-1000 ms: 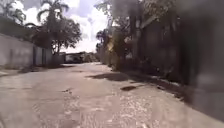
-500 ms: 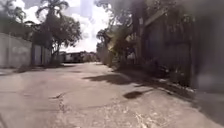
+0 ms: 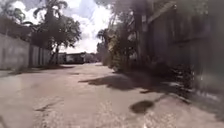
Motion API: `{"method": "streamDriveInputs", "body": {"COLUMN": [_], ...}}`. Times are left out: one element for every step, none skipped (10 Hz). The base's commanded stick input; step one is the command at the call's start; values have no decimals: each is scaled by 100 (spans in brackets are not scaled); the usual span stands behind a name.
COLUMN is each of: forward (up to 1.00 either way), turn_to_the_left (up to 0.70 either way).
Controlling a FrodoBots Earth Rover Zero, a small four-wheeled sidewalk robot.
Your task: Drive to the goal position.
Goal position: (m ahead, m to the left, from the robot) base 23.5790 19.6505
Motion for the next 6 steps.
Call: {"method": "streamDriveInputs", "body": {"forward": [85, 70, 70, 70, 70, 70], "turn_to_the_left": [0, 0, 0, 0, 0, 0]}}
